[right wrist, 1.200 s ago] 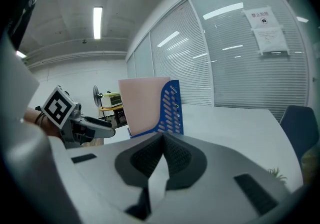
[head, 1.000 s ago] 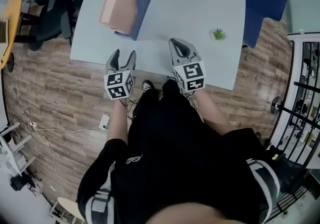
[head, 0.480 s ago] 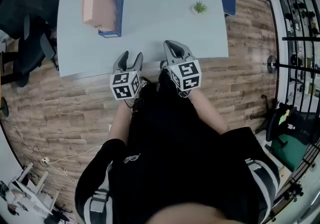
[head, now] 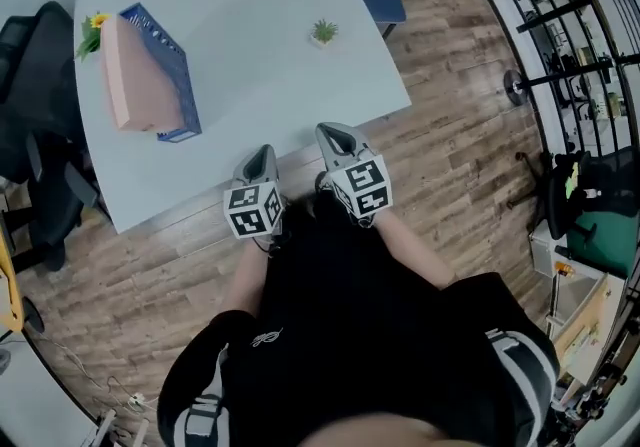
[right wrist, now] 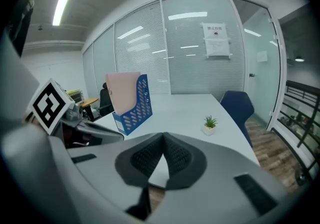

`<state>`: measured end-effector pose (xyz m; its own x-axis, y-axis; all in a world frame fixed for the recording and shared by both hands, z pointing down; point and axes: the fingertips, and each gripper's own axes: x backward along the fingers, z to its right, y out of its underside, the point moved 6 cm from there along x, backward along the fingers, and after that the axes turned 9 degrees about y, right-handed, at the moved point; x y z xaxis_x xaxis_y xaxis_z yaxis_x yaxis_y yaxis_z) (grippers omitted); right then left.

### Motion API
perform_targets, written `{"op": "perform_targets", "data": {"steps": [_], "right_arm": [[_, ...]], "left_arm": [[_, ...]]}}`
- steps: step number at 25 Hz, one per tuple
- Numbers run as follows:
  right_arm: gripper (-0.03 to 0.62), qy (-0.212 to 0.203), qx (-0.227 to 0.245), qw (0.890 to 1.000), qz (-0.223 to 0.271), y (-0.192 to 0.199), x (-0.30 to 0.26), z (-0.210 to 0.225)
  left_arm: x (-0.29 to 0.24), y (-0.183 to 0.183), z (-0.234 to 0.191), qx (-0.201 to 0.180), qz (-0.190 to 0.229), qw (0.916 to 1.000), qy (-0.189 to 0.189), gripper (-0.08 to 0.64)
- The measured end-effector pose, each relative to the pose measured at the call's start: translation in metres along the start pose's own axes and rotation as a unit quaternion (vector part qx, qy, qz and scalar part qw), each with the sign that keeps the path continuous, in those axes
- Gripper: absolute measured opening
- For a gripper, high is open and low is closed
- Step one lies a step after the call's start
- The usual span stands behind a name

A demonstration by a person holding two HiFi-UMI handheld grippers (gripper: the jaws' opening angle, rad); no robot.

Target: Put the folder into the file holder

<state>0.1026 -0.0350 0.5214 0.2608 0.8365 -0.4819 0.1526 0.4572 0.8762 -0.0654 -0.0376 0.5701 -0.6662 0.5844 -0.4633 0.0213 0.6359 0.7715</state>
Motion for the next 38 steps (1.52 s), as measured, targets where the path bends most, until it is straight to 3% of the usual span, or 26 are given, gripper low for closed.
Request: {"op": "perform_targets", "data": {"steps": [3,5,9,15,22,30,38], "right_arm": [[0.005,0.006,0.003,1.000,0.024,-0.016,0.008,0.011],[0.005,0.009,0.003,0.998,0.055,-0.036,0.016,0.021],[0.005,0.012,0.014,0.992,0.126,-0.084,0.032,0.035],[0.005,-0.010,0.030,0.979,0.203,-0.135,0.037,0.026],[0.003,-0.035,0.046,0.973,0.224,-0.155,0.026,0.019],[0.003,-0.047,0.059,0.969,0.236,-0.164,0.030,0.015],[0.003,-0.050,0.049,0.972,0.225,-0.154,0.030,0.013]], "left_arm": [[0.001,-0.023,0.010,-0.017,0.020,0.9997,-0.001,-0.002],[0.005,-0.048,0.022,-0.051,0.044,0.9977,-0.002,-0.002],[0.022,-0.104,0.053,-0.124,0.117,0.9852,-0.010,-0.002],[0.052,-0.159,0.063,-0.163,0.201,0.9647,-0.047,-0.002],[0.068,-0.181,0.056,-0.197,0.226,0.9502,-0.085,-0.003],[0.076,-0.186,0.058,-0.181,0.238,0.9498,-0.091,-0.003],[0.080,-0.178,0.053,-0.165,0.239,0.9515,-0.100,-0.003]]}}
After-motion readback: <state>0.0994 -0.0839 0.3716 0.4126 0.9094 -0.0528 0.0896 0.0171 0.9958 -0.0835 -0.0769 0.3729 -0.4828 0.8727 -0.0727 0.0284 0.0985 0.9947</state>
